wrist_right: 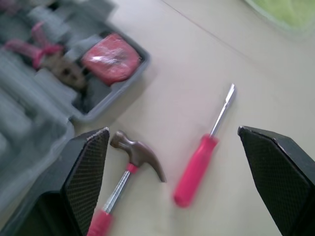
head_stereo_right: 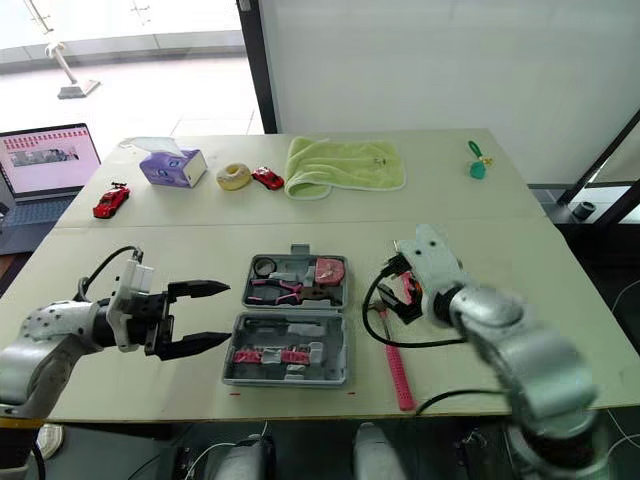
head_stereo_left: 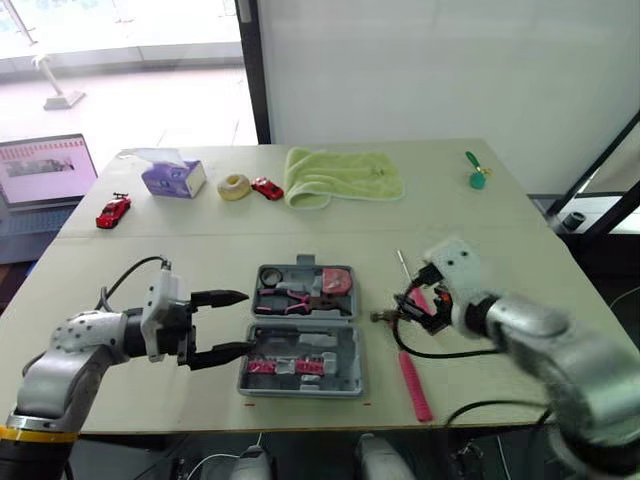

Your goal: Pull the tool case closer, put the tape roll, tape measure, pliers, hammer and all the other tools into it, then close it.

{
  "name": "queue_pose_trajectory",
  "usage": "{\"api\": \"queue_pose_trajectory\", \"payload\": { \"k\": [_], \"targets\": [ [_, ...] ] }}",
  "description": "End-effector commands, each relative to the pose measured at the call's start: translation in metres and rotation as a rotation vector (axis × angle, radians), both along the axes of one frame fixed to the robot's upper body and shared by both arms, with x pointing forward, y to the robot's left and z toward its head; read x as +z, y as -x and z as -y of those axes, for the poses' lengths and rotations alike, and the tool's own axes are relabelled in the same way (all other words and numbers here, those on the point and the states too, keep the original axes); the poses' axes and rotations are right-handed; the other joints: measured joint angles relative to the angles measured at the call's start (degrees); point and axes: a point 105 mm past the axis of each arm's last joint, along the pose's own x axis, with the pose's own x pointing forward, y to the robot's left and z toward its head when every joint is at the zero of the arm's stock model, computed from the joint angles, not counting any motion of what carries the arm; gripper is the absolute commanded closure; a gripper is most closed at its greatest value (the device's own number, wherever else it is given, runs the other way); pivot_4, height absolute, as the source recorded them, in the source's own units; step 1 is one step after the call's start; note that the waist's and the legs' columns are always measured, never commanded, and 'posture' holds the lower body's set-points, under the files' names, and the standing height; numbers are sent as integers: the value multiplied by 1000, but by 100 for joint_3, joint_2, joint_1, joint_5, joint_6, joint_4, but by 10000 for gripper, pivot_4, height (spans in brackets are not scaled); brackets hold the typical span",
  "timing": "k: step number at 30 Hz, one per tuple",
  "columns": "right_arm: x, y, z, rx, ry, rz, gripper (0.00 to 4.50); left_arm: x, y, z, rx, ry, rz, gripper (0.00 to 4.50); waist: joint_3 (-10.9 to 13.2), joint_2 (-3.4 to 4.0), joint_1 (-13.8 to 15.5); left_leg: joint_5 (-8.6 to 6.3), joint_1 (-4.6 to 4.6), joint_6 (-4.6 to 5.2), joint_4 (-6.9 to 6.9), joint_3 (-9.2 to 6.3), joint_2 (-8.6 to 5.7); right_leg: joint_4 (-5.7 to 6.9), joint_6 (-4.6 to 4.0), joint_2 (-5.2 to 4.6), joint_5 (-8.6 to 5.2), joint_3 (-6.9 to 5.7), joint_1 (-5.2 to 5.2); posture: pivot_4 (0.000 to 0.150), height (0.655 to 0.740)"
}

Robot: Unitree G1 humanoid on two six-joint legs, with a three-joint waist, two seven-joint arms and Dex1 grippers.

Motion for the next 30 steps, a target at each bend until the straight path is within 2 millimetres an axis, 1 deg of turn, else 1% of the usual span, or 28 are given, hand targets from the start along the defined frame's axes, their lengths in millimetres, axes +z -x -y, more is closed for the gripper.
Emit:
{"api": "queue_pose_trajectory", "payload": {
  "k": [1,2,4,5,7,9,13,15,18,23,26,27,28,29,30],
  "targets": [
    [-23,12,-15,422,253,-54,841,6,5,-1,-50,-1,30,0,6,-8,-2,-3,-2,5,7,-3,2,0,6,2,0,-3,0,1500,7400],
    [-26,9,-15,552,361,-25,841,6,5,-3,-57,-12,32,0,7,-12,-3,-5,-7,8,5,2,-1,-4,12,-4,0,-1,-1,1500,7400],
    [-34,6,-11,744,530,9,841,6,5,-6,-66,-25,34,0,14,-14,-20,-7,-10,9,13,16,-6,-14,18,-17,0,2,0,1500,7400],
    [-38,4,-9,806,584,21,841,5,5,-7,-68,-28,35,0,15,-16,-26,-6,-11,9,13,27,-6,-23,22,-22,3,7,-1,1500,7400],
    [-56,-4,-2,1048,818,62,841,5,4,-9,-69,-29,35,0,16,-17,-29,-6,-9,9,18,33,-6,-26,25,-23,9,11,0,1500,7400],
    [-71,-9,2,1224,951,61,841,5,5,-9,-70,-28,37,0,17,-18,-20,-6,-4,8,21,37,-5,-27,22,-22,15,12,3,1500,7400],
    [-84,-25,-2,1344,1045,88,841,5,7,-7,-66,-15,36,0,20,-18,-2,-4,-5,5,20,35,-5,-25,22,-21,16,11,4,1500,7400],
    [-93,-29,-6,1396,1082,81,841,5,7,-6,-57,-8,36,0,21,-17,-1,-4,-5,5,19,35,-5,-25,21,-22,17,12,4,1500,7400],
    [-103,-35,-7,1426,1123,67,841,5,7,-5,-48,-2,37,0,21,-17,0,-3,-4,4,19,33,-5,-14,20,-21,17,11,2,1500,7400],
    [-112,-45,4,1444,1198,5,841,6,6,-1,-40,3,43,0,20,-19,0,0,8,-1,27,29,-6,12,17,-19,17,11,8,1500,7400],
    [-121,-41,3,1487,1199,-16,8846,8,5,1,-26,11,51,0,13,-31,1,4,14,-8,29,27,-6,13,16,-19,17,11,19,1500,7400],
    [-124,-39,2,1507,1201,-18,14557,9,5,3,-24,12,53,0,8,-38,0,4,16,-9,29,26,-6,12,16,-18,17,11,21,1500,7400],
    [-127,-37,0,1522,1196,-15,18791,9,4,5,-21,13,54,0,5,-45,-1,4,20,-9,29,25,-6,12,16,-18,17,11,25,1500,7400],
    [-128,-36,-3,1536,1189,3,24685,9,4,6,-17,14,54,0,3,-50,-14,4,24,-9,29,23,-6,12,16,-17,17,11,31,1500,7400],
    [-129,-35,-5,1545,1182,12,29203,10,4,6,-14,15,55,0,2,-53,-24,4,33,-8,28,22,-5,12,16,-15,17,11,36,1500,7400]
  ]
}}
